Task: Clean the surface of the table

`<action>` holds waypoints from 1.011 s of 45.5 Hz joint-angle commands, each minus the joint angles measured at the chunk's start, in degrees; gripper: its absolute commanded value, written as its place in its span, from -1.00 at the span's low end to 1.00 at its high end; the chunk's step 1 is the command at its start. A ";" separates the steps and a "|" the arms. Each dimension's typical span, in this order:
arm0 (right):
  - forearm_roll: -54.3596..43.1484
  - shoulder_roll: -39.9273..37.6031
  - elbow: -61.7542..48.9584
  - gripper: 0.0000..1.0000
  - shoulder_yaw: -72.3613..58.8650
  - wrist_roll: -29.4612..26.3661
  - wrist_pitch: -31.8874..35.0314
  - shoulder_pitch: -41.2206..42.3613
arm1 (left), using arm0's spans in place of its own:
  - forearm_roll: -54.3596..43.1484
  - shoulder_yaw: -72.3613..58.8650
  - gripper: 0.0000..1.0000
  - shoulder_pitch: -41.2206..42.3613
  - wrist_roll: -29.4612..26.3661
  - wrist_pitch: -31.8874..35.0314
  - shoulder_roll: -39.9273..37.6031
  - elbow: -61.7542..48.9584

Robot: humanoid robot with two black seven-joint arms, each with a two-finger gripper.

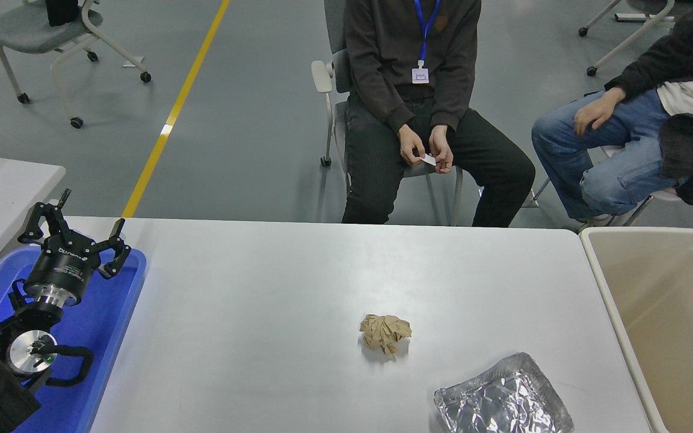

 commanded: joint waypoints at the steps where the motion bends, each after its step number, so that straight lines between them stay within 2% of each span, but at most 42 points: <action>1: 0.97 -0.17 0.98 1.00 0.70 0.21 0.22 2.84 | 0.00 0.00 1.00 0.00 0.00 -0.05 0.00 0.00; 6: 3.51 -1.13 3.96 1.00 3.68 0.30 0.22 5.57 | 0.00 0.00 1.00 0.00 0.00 0.04 0.00 0.00; 12: 5.54 -6.58 9.85 1.00 10.71 0.30 -0.05 7.15 | 0.00 0.00 1.00 0.00 0.00 -0.05 0.00 0.00; 27: 5.98 -21.44 36.39 1.00 31.45 0.04 -0.31 6.54 | 0.00 0.00 1.00 0.00 0.00 0.04 0.00 0.00; 46: 21.18 -22.50 44.13 1.00 46.13 0.30 -0.14 -0.14 | 0.00 0.00 1.00 0.00 0.00 0.04 0.00 0.00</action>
